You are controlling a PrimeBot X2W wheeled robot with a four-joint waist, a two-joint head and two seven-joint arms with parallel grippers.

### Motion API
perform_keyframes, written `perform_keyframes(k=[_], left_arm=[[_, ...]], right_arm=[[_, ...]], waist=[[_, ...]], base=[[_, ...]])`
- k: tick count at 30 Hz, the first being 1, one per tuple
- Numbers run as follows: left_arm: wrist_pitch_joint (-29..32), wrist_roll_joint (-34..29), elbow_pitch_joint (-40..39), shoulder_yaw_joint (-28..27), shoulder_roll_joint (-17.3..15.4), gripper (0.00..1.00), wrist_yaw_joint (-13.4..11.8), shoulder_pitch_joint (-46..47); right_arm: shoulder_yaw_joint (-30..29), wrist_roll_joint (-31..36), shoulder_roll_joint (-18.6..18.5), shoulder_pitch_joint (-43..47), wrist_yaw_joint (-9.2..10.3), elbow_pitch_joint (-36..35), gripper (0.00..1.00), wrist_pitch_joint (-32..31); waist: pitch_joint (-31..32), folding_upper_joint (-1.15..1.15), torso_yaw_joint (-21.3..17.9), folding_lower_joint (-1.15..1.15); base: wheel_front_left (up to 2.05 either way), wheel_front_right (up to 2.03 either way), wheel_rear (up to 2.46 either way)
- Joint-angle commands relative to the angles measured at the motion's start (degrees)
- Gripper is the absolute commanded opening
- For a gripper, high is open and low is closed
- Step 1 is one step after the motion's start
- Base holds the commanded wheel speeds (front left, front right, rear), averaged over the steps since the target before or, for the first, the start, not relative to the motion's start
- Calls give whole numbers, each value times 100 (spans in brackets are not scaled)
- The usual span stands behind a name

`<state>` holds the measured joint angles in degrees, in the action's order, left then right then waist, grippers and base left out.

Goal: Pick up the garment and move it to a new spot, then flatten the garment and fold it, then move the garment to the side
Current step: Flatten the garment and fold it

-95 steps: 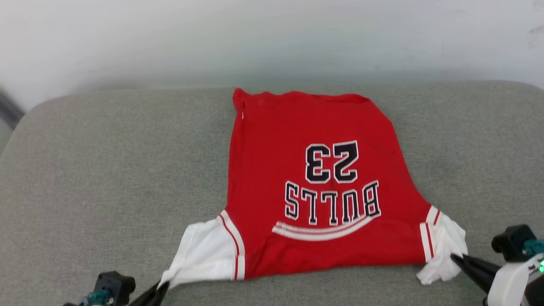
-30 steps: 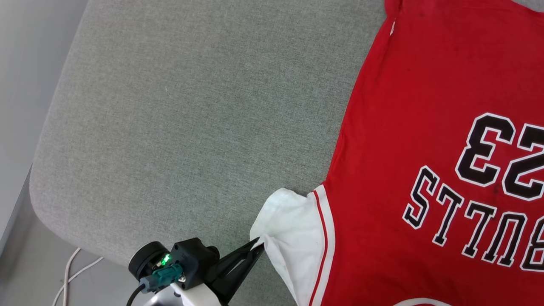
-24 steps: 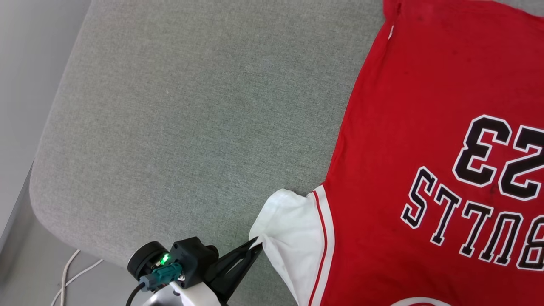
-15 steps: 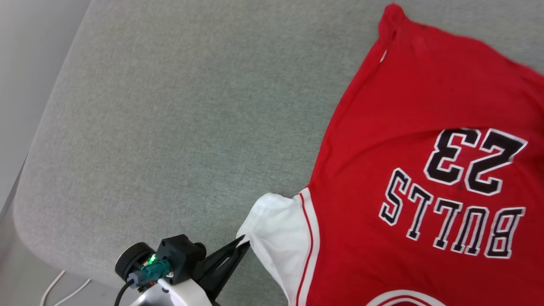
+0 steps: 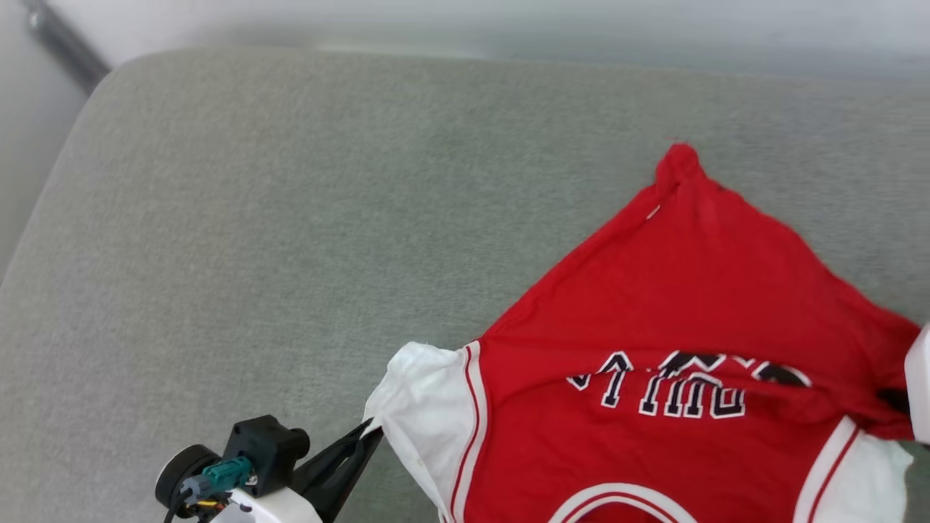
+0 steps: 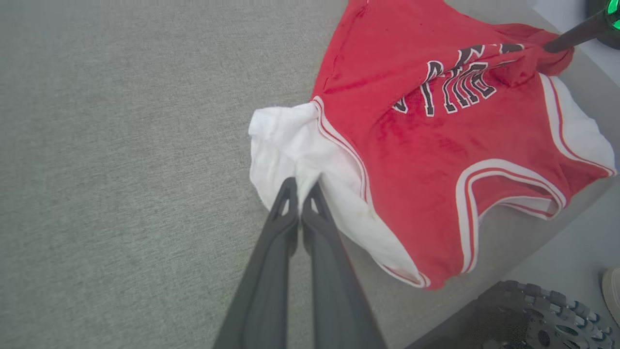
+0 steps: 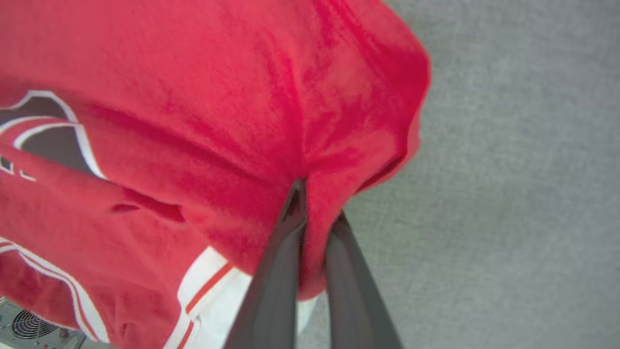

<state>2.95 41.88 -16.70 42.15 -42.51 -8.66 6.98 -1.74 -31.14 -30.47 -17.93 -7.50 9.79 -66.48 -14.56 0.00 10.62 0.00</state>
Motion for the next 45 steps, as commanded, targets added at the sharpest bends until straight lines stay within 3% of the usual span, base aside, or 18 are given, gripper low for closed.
perform_keyframes(k=[1,11,20,21,22,23,37,45], left_arm=[[-36,33,-3,-42,-25,0,-54,-70],[-179,180,7,-159,-13,0,-253,-299],[-193,198,23,-126,39,0,-253,-262],[-188,199,24,-121,42,0,-252,-253],[-185,197,22,-118,42,0,-249,-244],[-182,194,17,-115,42,0,-246,-236],[-118,17,-211,-79,2,0,-209,2],[-50,-193,-418,20,122,0,-118,335]], right_arm=[[-40,-70,-34,256,3,-134,0,41],[-464,-288,213,1826,2,-1074,0,181],[-504,-187,471,2350,2,-1196,0,346],[-499,-202,481,2325,2,-1210,12,376],[-494,-200,476,2280,2,-1234,82,414],[-492,-206,460,2228,2,-1251,100,452],[-407,-436,145,790,2,-2082,100,-171],[-131,113,162,-370,2,-1544,100,-295]], waist=[[327,0,-340,0],[698,0,-760,0],[736,0,-850,0],[739,0,-848,0],[740,0,-844,0],[741,0,-837,0],[360,0,-455,0],[-194,0,23,0]], base=[[0,0,0],[0,0,0],[0,0,0],[0,0,0],[0,0,0],[0,0,0],[0,0,0],[0,0,0]])
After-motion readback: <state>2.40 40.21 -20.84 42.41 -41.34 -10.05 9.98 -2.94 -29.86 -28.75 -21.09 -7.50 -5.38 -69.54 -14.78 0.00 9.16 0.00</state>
